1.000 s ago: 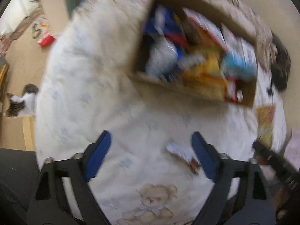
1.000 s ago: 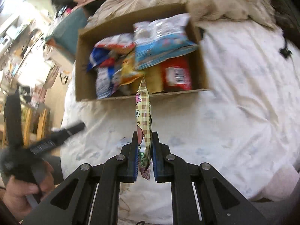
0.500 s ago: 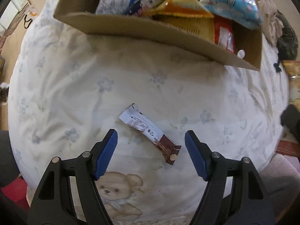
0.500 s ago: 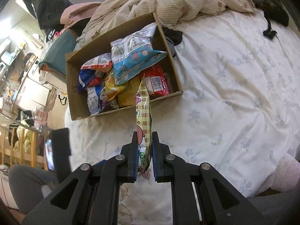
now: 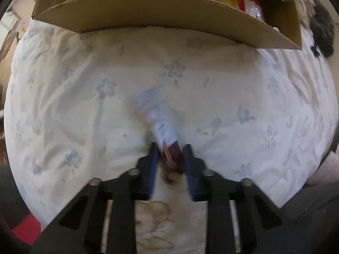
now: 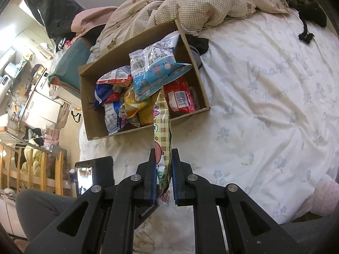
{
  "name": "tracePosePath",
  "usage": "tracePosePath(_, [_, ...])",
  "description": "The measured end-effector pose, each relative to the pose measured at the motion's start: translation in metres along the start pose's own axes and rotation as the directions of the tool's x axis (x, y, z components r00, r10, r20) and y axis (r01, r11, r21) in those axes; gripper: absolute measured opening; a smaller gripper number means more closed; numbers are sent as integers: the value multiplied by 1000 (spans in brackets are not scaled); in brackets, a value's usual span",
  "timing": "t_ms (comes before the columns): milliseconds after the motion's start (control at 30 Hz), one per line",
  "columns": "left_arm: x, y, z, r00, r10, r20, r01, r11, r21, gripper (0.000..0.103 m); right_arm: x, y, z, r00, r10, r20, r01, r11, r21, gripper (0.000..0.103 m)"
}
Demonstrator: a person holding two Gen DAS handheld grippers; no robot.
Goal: Organize snacks
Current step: 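Grasp the brown-white chocolate bar with the left gripper and lift it, then lower the chocolate bar into the box with left gripper while right lowers wafer stick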
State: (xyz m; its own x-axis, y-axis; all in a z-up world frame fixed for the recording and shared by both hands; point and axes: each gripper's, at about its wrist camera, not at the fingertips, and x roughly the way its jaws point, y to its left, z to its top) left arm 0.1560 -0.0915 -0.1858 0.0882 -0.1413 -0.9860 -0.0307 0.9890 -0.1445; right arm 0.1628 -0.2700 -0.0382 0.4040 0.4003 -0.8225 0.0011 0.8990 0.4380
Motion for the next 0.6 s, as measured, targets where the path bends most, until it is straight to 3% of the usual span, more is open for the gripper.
tracePosePath(233, [-3,26,1,997,-20,-81,29,993,116,16,2,10,-2,1000,9,-4,-9,1000,-26,12])
tracePosePath(433, [-6,38,2,997,-10,-78,17,996,83,17,9,13,-5,1000,-5,-26,4,999,-38,12])
tracePosePath(600, [-11,28,-9,999,26,-43,-20,991,135,16,12,13,-7,999,-22,-35,21,999,-44,12])
